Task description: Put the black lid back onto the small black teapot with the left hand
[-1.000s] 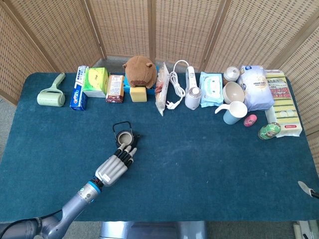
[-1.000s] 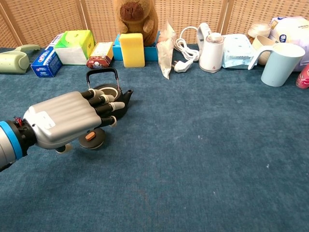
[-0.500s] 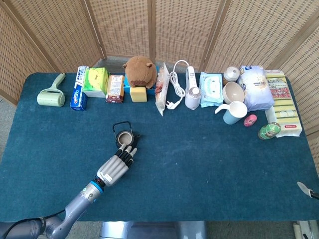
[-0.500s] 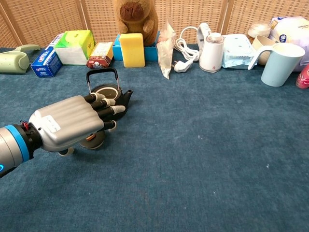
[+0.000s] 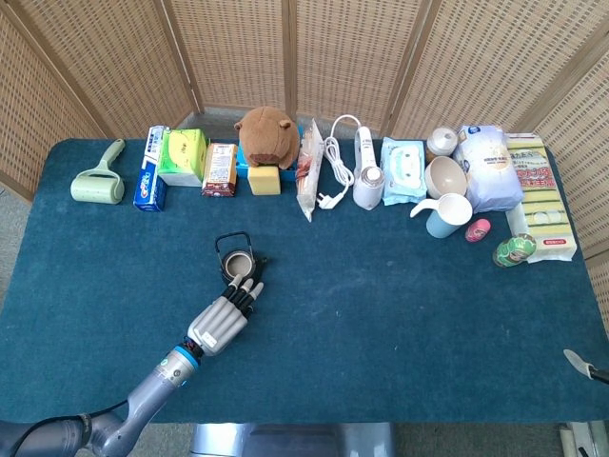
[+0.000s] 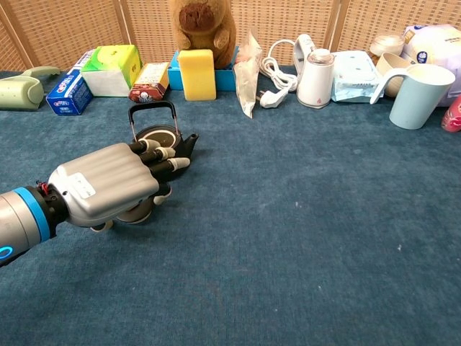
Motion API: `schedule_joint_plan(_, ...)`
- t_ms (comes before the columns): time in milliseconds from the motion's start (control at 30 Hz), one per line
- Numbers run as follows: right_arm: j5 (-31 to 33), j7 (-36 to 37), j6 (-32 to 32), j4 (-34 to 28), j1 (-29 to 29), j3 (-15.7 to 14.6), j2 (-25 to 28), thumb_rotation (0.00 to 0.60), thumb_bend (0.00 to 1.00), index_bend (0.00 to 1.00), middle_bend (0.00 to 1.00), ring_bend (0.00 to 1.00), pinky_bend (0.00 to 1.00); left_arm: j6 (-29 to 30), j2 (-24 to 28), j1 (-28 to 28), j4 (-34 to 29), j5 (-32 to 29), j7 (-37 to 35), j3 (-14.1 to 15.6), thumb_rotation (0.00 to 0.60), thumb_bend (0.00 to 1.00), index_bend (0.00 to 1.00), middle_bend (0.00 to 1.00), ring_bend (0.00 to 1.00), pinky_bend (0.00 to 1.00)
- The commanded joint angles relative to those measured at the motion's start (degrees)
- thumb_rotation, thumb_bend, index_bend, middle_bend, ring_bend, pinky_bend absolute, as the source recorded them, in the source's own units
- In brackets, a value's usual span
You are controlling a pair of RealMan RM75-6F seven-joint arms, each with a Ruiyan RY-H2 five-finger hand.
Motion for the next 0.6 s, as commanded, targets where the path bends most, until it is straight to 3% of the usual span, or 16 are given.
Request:
schedule_joint_plan(33,-0.06,-0.07,-0.06,-0.01,0.05,-0.05,-0.02,0.6,0.07,0.0,0.0,0.0,0.0,0.36,0.12,-0.05,-0.27,0.03,-0.05,0.1,0.6,0.17,0.38,0.0,0.0,0.08)
schedule_joint_plan(600,0.21,-0.17,-0.1,-0.04,0.1,-0.04,-0.03,0.6,0.07,0.0,0.0,0.0,0.0,0.89,0.48,-0.56,-0.64,-1.71,0.9,0.73,0.6,0.22,0.39,0.0,0.0,0.08)
